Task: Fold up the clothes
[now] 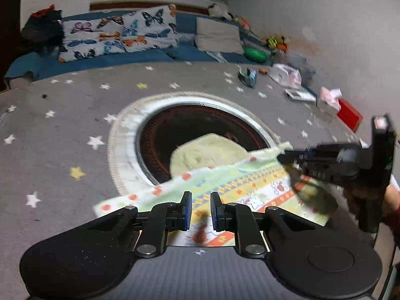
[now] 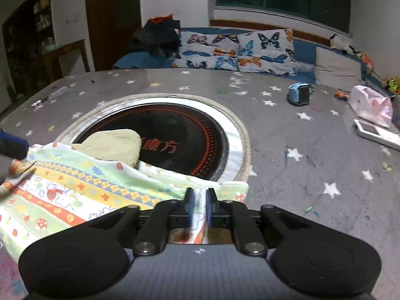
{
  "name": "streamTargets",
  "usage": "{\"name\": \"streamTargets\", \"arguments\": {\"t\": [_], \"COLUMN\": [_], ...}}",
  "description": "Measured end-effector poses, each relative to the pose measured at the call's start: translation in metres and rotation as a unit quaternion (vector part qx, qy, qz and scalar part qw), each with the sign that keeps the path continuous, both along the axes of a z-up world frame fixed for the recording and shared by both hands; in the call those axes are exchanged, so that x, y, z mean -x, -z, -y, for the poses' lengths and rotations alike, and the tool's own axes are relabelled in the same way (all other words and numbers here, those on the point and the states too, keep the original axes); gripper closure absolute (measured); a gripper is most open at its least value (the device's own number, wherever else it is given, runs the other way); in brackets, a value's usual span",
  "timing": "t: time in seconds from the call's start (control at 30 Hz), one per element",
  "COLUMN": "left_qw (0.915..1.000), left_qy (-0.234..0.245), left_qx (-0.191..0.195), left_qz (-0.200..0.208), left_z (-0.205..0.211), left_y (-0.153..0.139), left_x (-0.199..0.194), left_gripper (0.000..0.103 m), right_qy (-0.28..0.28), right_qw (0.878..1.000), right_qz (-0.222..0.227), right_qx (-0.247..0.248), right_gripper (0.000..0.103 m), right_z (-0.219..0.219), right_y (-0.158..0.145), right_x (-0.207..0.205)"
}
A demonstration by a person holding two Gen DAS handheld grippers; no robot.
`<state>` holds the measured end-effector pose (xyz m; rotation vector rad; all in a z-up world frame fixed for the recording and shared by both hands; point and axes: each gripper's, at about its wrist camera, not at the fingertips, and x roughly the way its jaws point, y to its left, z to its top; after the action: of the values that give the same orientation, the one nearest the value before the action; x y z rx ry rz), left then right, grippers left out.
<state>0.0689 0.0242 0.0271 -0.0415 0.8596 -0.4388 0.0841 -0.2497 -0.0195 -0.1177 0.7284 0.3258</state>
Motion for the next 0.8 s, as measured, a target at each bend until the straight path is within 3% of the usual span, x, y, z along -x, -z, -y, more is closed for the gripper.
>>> {"name": "streamTargets", "arguments": {"t": [0.1, 0.2, 0.4, 0.5, 0.67, 0.73, 0.8], "left_qw": [1.0000, 0.9999, 0.9994, 0.9991, 0.9994, 0.9994, 0.9993], "left_qy": [0.001, -0.007, -0.022, -0.027, -0.022, -0.016, -0.013], "left_qx": [0.001, 0.003, 0.008, 0.015, 0.025, 0.030, 0.034], "left_qz": [-0.007, -0.011, -0.027, -0.029, -0.012, -0.004, -0.001], "left_z": [0.006, 0.006, 0.003, 0.000, 0.000, 0.001, 0.001], "left_y": [0.009, 0.014, 0.024, 0.025, 0.011, 0.006, 0.004], "left_x": [-0.007, -0.015, -0.026, -0.027, -0.010, 0.001, 0.013], "left_gripper": [0.086, 0.086, 0.086, 0.086, 0.086, 0.086, 0.086], "right_qy": [-0.011, -0.056, -0.112, -0.110, -0.124, -0.138, -0.152], "right_qw": [1.000, 0.997, 0.991, 0.992, 0.990, 0.988, 0.986], "right_qz": [0.018, 0.007, -0.019, -0.037, -0.019, -0.013, -0.016], "right_qx": [-0.008, -0.044, -0.069, -0.059, -0.057, -0.063, -0.067], "right_gripper": [0.088, 0.087, 0.087, 0.088, 0.087, 0.079, 0.079], "right_z": [-0.005, -0.016, -0.048, -0.057, -0.061, -0.065, -0.071], "right_y": [-0.013, -0.022, -0.011, -0.001, -0.016, -0.021, -0.020], "right_x": [0.007, 0.008, -0.005, -0.012, 0.003, 0.011, 0.017]}}
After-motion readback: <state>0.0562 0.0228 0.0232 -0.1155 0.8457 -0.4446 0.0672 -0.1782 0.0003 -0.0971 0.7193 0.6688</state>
